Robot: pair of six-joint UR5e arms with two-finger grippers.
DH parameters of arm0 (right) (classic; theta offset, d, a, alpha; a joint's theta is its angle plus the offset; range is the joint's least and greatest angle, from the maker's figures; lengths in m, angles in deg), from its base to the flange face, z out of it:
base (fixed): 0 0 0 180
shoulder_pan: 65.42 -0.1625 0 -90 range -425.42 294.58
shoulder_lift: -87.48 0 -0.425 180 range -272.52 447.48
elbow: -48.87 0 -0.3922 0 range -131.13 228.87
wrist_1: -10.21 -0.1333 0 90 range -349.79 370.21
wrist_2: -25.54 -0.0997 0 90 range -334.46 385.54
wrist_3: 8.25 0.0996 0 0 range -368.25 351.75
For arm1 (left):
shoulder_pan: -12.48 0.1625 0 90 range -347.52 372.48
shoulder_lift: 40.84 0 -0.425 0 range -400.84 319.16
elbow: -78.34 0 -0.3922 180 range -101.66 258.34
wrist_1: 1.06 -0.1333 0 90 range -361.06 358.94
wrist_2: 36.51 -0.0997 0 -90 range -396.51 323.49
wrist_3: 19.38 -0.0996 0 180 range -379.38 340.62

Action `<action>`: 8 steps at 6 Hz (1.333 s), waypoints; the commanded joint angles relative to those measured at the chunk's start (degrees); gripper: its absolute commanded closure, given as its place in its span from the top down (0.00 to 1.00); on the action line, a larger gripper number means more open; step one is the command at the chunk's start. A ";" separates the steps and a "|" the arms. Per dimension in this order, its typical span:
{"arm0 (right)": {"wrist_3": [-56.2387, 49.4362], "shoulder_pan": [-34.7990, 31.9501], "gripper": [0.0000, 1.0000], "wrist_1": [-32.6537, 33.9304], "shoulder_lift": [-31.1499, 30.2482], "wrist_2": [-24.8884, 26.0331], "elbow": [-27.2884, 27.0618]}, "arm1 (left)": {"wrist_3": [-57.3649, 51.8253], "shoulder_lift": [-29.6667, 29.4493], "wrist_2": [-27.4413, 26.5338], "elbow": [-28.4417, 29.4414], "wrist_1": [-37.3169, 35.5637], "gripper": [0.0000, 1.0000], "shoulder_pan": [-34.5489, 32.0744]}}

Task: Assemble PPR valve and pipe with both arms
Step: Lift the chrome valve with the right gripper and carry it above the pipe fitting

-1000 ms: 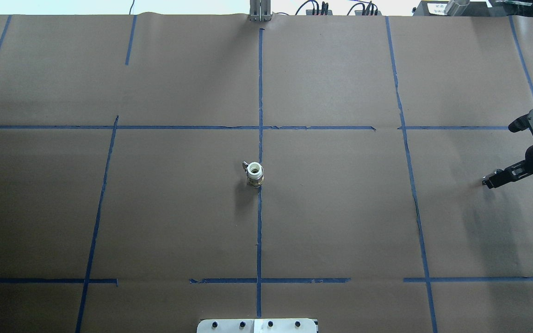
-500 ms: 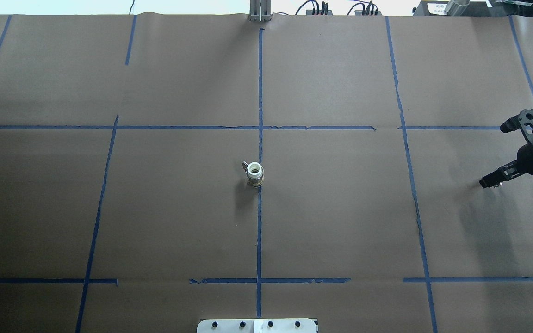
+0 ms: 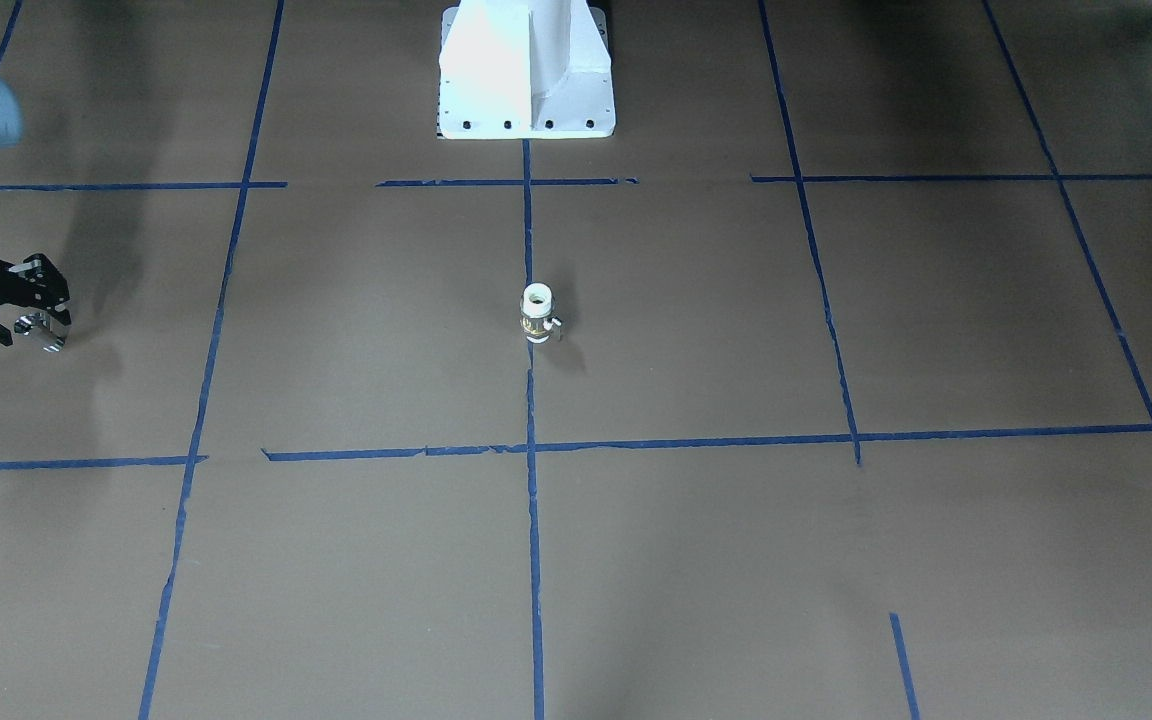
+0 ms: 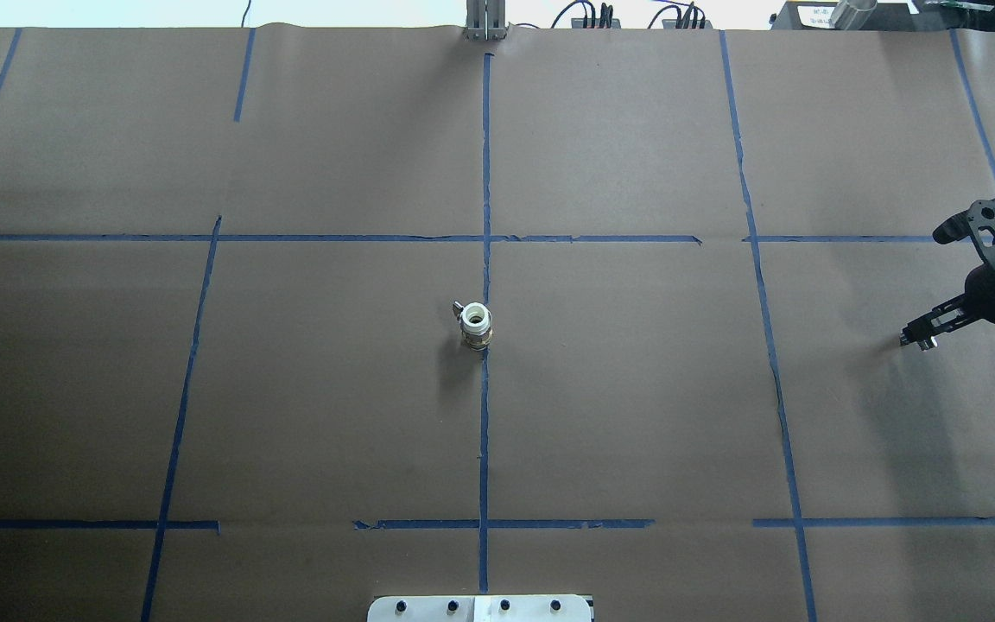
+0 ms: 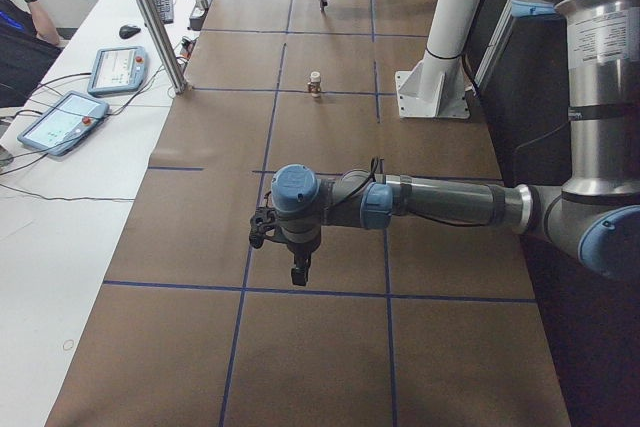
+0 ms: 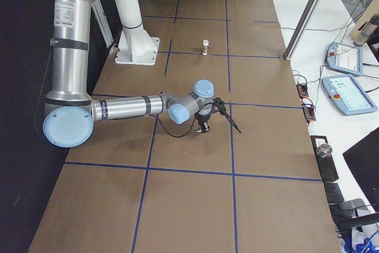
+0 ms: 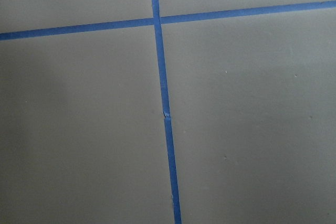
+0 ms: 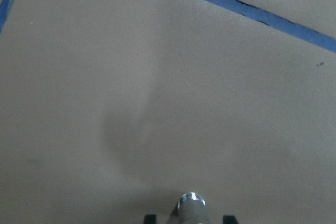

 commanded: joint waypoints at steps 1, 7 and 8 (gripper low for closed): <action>0.00 -0.11 0.01 0.35 -0.06 0.39 -1.71 | 0.14 -0.09 0.00 0.07 0.00 1.00 0.04; 36.40 15.86 0.00 39.60 40.29 5.73 -9.67 | -0.03 0.97 -0.35 -0.63 -0.09 1.00 -0.14; 39.43 18.07 0.00 43.64 45.76 6.71 -9.03 | -0.12 0.97 -0.35 -0.63 -0.09 1.00 -0.14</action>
